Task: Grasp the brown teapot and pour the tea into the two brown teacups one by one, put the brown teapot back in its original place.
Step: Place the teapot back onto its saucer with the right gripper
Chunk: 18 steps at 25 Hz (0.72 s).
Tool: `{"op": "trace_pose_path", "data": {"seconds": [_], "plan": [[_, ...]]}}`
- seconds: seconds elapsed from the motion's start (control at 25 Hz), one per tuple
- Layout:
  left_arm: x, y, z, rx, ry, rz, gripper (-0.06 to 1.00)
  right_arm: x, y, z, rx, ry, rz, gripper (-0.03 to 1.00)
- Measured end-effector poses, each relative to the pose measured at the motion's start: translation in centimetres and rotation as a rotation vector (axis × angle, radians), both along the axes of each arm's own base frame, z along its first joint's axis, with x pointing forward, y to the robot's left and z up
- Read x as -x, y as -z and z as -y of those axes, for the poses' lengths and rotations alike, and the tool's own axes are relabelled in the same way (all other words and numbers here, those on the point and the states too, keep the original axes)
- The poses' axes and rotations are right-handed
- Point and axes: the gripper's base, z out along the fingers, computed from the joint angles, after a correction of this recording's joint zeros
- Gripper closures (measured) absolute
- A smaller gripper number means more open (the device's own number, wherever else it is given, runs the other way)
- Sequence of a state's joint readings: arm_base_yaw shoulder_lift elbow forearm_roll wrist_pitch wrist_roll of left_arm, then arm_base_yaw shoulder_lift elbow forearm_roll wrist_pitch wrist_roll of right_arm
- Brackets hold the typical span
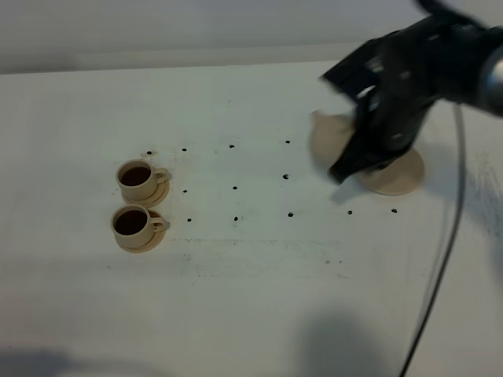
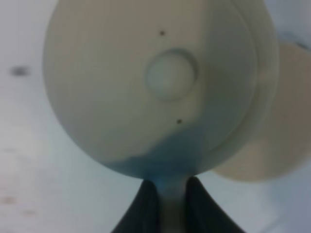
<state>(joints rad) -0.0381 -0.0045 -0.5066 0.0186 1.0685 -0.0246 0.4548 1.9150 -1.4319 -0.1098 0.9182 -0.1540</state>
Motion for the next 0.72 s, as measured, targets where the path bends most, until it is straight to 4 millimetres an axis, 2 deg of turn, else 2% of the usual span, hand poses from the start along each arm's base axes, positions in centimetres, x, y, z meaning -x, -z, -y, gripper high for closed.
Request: {"op": "trace_pose_path", "data": {"seconds": [0.16, 0.28, 0.72], "plan": [[0.0, 0.0, 0.0, 0.000, 0.000, 0.000, 0.41, -1.7, 0.0, 4.0, -0.006, 0.115, 0.006, 0.88], [0.0, 0.0, 0.0, 0.000, 0.000, 0.000, 0.41, -2.2, 0.1, 6.0, -0.020, 0.174, 0.004, 0.88], [0.0, 0.0, 0.0, 0.000, 0.000, 0.000, 0.41, -1.7, 3.6, 6.4, -0.026, 0.177, -0.016, 0.88]]}}
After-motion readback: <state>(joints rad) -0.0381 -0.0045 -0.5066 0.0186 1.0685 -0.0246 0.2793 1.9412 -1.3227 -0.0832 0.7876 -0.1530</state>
